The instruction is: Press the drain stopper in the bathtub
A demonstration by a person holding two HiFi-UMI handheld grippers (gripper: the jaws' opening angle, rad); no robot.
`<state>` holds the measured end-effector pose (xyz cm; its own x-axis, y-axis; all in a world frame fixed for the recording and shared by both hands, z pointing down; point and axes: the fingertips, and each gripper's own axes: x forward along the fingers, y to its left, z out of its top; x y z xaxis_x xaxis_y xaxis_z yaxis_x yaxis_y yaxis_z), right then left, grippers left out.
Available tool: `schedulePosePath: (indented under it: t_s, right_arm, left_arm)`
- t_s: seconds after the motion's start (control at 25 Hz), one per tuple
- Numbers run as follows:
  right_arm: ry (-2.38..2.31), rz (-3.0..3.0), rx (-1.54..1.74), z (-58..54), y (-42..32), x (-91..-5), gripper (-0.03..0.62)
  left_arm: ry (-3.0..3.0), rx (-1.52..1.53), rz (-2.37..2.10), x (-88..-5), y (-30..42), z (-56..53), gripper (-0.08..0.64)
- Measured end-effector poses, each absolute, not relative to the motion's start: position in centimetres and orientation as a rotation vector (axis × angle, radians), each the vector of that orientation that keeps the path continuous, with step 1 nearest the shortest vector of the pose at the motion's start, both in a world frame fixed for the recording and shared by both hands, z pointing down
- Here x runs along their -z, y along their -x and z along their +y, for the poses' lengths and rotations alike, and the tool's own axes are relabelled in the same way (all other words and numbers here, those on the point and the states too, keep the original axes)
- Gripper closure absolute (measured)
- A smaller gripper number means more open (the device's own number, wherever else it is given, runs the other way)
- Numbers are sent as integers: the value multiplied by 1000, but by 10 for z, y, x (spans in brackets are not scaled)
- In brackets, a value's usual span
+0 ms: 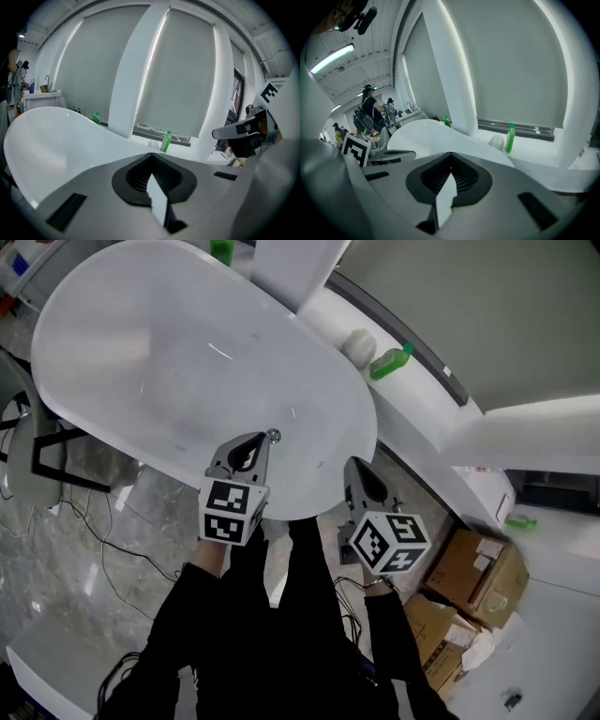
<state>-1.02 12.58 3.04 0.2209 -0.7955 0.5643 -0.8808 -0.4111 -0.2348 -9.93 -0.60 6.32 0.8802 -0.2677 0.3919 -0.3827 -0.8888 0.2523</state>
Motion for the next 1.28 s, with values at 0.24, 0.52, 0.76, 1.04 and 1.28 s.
schedulePosePath:
  t_s: [0.24,0.52,0.76,1.04,1.28]
  right_arm:
    - [-2258,-1643,-980,102,-11,-69,591]
    - [-2150,-1713,-1037,69,-44,-142,591]
    - [-2040,-1742,-1124,58,-74,-215,591]
    - [-1871,-1798,-1186,39,-99,-296,591]
    - [-1727,-1819,-1204,21,-96,-362,591]
  left_arm:
    - [-2681,-574,-485,-107,75,-13,555]
    - [-2624,-693,-487,-182,39,-20,555]
    - [-2559,-766,-527,-252,6,-26,555]
    - [-2451,-878,-610,-344,-16,-26,555]
    - [-2337,-957,-678,-419,-24,-30,555]
